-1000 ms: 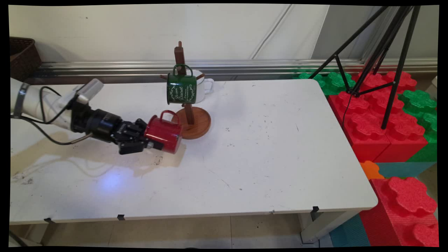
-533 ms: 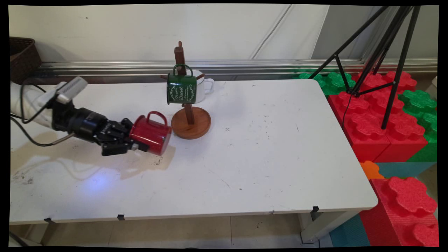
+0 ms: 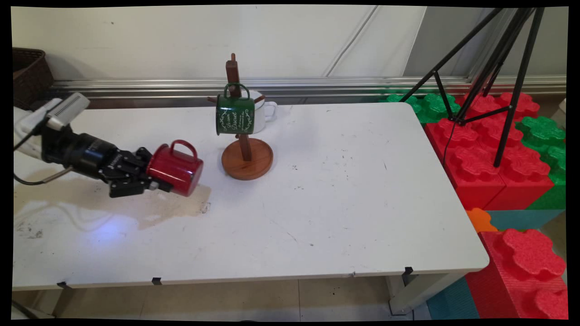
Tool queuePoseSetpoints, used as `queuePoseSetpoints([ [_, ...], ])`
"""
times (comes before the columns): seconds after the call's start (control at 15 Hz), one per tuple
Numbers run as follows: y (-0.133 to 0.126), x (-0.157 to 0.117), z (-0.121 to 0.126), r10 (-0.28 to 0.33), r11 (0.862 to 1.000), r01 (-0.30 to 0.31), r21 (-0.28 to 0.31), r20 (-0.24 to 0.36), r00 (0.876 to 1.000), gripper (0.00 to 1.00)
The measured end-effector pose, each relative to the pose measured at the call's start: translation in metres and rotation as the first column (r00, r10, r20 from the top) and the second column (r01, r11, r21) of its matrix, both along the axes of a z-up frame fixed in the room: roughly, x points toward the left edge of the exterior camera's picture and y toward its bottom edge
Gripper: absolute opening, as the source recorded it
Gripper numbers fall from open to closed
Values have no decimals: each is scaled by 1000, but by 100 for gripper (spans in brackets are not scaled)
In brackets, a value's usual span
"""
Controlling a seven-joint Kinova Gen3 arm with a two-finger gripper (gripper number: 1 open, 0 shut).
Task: Place the picked object on the table
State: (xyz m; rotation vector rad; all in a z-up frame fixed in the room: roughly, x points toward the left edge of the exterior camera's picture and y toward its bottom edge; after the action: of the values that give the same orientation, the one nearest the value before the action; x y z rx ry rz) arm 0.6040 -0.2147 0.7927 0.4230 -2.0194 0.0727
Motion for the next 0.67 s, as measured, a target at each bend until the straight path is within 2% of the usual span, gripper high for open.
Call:
queuePoseSetpoints([
  [0.33, 6, 20, 12, 6, 1000, -5, -26, 55, 998, 0],
  [0.67, 11, 41, 22, 14, 999, -8, -48, 132, 991, 0],
])
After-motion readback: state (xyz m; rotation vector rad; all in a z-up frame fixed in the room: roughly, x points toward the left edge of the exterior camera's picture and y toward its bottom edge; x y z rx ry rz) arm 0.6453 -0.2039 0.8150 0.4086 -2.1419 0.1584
